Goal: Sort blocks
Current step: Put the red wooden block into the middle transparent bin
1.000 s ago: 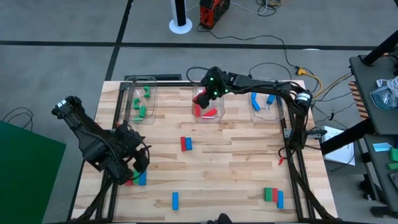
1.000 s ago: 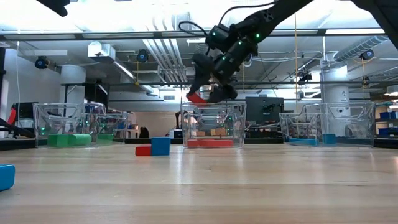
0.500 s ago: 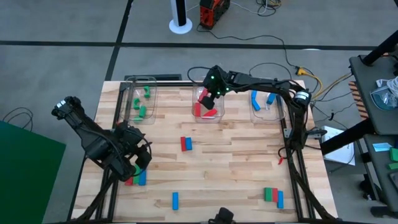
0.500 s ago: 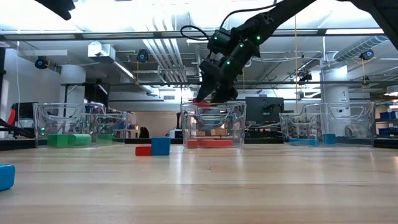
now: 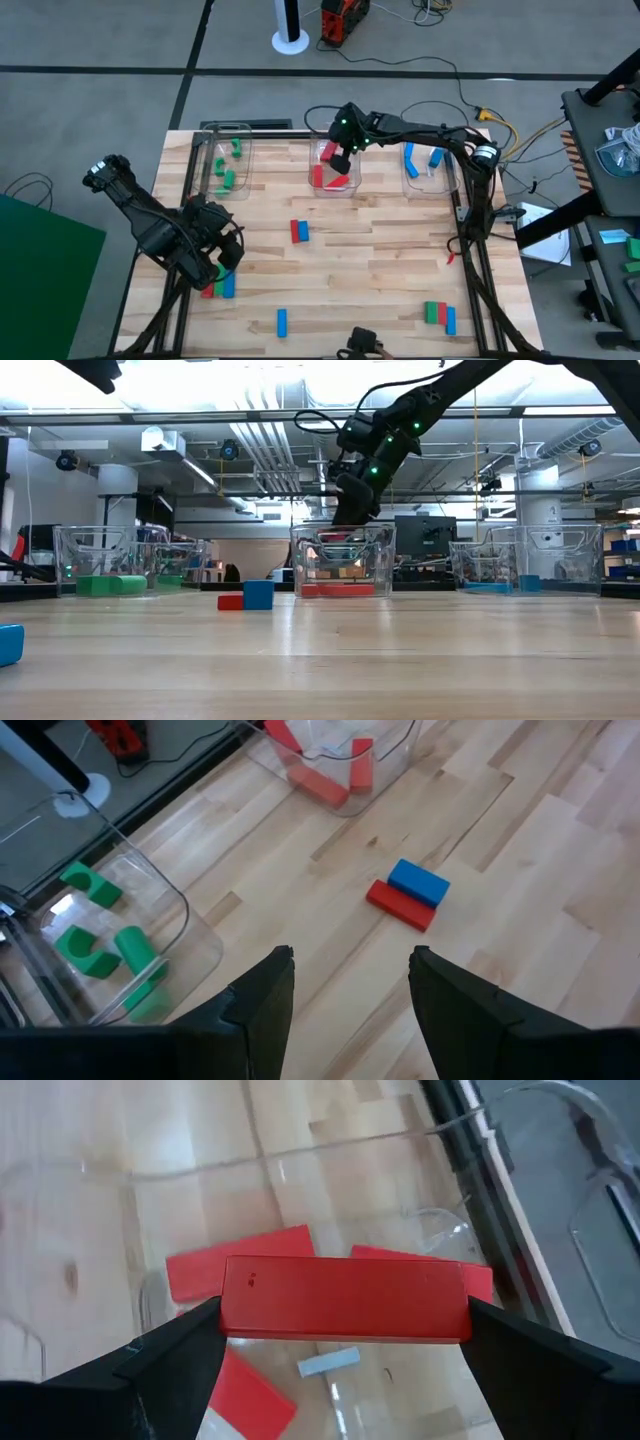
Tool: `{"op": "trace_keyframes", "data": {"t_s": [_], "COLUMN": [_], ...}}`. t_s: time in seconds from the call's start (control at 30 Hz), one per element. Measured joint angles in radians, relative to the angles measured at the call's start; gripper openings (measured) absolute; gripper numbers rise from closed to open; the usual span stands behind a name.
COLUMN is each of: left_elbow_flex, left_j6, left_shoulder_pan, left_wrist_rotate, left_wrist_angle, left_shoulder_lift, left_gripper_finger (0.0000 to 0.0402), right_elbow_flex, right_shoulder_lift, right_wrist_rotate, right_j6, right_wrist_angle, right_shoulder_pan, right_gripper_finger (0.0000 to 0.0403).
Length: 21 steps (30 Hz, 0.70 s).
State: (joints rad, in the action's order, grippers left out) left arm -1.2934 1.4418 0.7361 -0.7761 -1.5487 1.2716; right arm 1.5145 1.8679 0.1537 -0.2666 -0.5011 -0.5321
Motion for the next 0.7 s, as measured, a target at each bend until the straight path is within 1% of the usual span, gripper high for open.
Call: {"op": "trace_keyframes", "data": {"t_s": [0.07, 0.17, 0.2, 0.33, 0.53, 0.7], "left_elbow_flex": [0.000, 0.000, 0.000, 0.000, 0.000, 0.000], "left_j6": [0.000, 0.000, 0.000, 0.000, 0.000, 0.008], "left_shoulder_pan": [0.000, 0.000, 0.000, 0.000, 0.000, 0.000], "left_wrist_rotate": [0.000, 0.000, 0.000, 0.000, 0.000, 0.000], "left_wrist_angle": [-0.004, -0.010, -0.013, -0.016, -0.016, -0.015], "left_shoulder_lift": [0.000, 0.000, 0.000, 0.000, 0.000, 0.000], "left_gripper_finger": [0.0176, 0.0176, 0.0176, 0.0176, 0.0176, 0.0176], "right_elbow_flex": [-0.007, -0.022, -0.030, -0.044, -0.043, -0.048], "right_shoulder_lift": [0.000, 0.000, 0.000, 0.000, 0.000, 0.000], "right_wrist_rotate": [-0.003, -0.077, -0.087, -0.094, -0.113, -0.112], "right_j6": [-0.033, -0.070, -0.070, 0.021, -0.027, 0.108], "right_wrist_angle": [-0.012, -0.043, -0.042, -0.026, -0.020, 0.042], "right_shoulder_pan": [0.000, 0.002, 0.002, -0.005, -0.007, -0.007], "right_gripper_finger": [0.0366, 0.0366, 0.0366, 0.0366, 0.0370, 0.0378]}}
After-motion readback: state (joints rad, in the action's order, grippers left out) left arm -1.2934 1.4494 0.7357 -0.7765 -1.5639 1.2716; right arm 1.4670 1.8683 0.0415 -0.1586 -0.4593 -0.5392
